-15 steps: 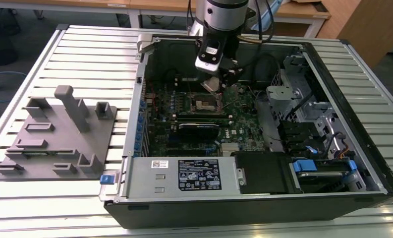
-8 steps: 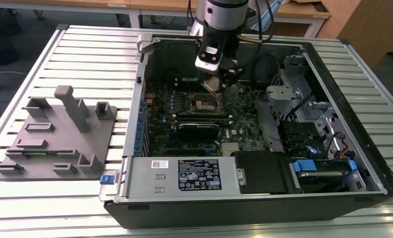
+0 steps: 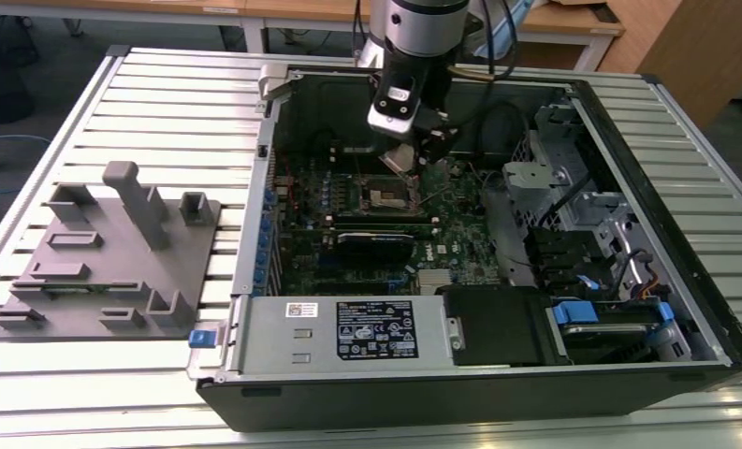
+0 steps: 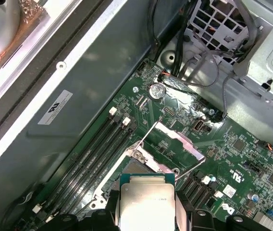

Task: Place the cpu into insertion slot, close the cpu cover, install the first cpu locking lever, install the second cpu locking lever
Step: 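Place the cpu into insertion slot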

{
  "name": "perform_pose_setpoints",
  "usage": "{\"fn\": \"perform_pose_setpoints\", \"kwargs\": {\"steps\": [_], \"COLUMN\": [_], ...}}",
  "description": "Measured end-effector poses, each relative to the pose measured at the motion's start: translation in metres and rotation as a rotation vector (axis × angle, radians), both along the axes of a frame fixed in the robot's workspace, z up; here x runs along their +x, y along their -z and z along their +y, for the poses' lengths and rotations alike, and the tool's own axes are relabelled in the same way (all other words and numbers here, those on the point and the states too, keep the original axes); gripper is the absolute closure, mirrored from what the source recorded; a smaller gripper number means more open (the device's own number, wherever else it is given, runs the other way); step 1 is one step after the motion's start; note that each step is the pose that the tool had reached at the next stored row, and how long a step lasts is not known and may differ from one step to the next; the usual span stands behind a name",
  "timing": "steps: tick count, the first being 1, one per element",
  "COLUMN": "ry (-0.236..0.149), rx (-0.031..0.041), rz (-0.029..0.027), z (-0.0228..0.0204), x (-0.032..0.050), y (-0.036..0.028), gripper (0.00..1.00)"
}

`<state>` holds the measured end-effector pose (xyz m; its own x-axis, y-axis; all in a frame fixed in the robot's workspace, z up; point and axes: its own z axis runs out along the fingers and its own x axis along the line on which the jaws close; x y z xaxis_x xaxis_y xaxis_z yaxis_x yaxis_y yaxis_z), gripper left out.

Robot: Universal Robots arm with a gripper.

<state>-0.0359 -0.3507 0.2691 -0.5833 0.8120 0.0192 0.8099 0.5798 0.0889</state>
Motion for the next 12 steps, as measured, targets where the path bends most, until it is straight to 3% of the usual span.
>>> {"fn": "perform_pose_setpoints", "kwargs": {"steps": [4,12], "ry": [0.045,0.172], "rx": [0.0002,0.0002], "rz": [-0.0001,-0.0001], "z": [0.0000,0.0000], "x": [-0.0002,-0.0003], "y": [0.0004,0.0012], "gripper": [0.46,0.46]}}
